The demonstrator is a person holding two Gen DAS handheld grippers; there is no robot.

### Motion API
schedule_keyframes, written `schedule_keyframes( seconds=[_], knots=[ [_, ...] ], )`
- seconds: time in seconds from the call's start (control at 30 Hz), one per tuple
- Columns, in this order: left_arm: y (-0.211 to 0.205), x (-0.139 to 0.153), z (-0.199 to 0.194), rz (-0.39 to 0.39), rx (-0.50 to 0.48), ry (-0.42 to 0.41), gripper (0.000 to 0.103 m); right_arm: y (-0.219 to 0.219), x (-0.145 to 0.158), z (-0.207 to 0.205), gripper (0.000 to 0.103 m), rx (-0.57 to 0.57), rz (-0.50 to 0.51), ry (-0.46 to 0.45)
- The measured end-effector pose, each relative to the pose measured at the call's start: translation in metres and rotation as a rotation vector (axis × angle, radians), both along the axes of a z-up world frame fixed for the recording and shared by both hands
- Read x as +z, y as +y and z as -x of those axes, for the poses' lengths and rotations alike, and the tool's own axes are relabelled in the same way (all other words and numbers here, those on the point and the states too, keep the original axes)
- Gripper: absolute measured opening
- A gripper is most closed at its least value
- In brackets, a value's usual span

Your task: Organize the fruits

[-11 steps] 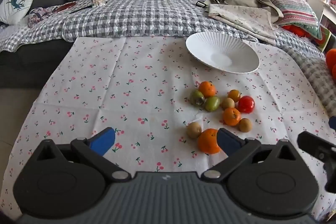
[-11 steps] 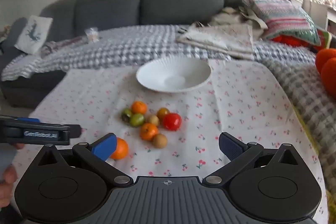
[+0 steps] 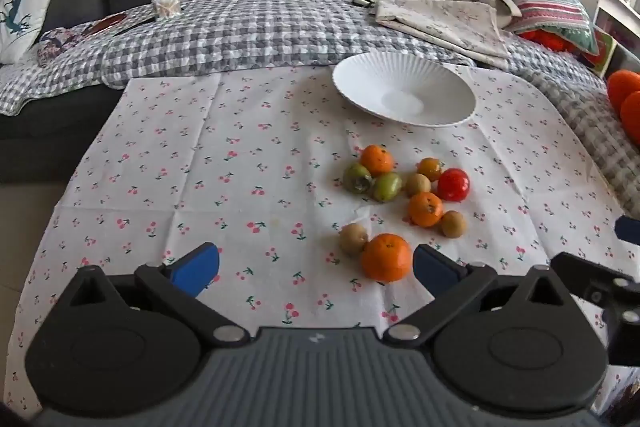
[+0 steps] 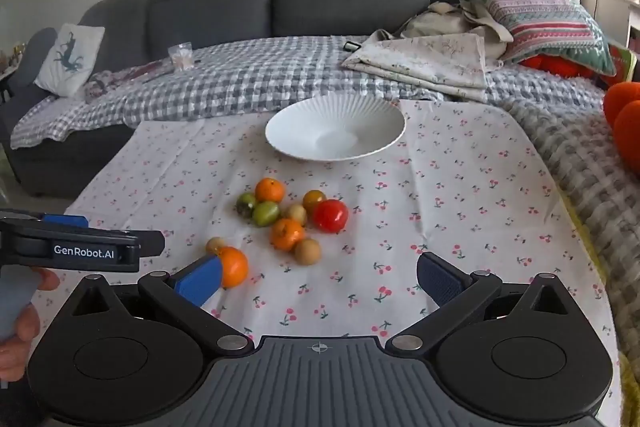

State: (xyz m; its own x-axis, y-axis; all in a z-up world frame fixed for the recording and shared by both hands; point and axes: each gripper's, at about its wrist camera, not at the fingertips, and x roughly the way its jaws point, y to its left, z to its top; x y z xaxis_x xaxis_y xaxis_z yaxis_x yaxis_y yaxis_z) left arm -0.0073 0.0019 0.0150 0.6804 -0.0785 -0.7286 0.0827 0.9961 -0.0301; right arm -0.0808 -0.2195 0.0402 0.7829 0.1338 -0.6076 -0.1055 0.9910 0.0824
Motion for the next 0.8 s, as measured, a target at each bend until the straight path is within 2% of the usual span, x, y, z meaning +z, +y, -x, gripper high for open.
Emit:
schedule_keyframes(
  seconds=[0.2, 0.37, 0.8],
  knots=[
    [-0.012, -0.009, 0.002, -0.028, -0.028, -0.006, 0.102, 0.010, -0.023, -0.030, 0.103, -0.004, 0.007, 0.031],
    [-0.018, -0.014, 0.003, -0.035, -0.039, 0.003, 0.102, 0.015, -0.026, -0.029, 0.103, -0.009, 0.049, 0.024],
    [-0.021, -0.020, 0.003, -0.048, -0.050, 0.005, 0.102, 0.015, -0.034, -0.033, 0.103, -0.016, 0.043, 0.046]
  ],
)
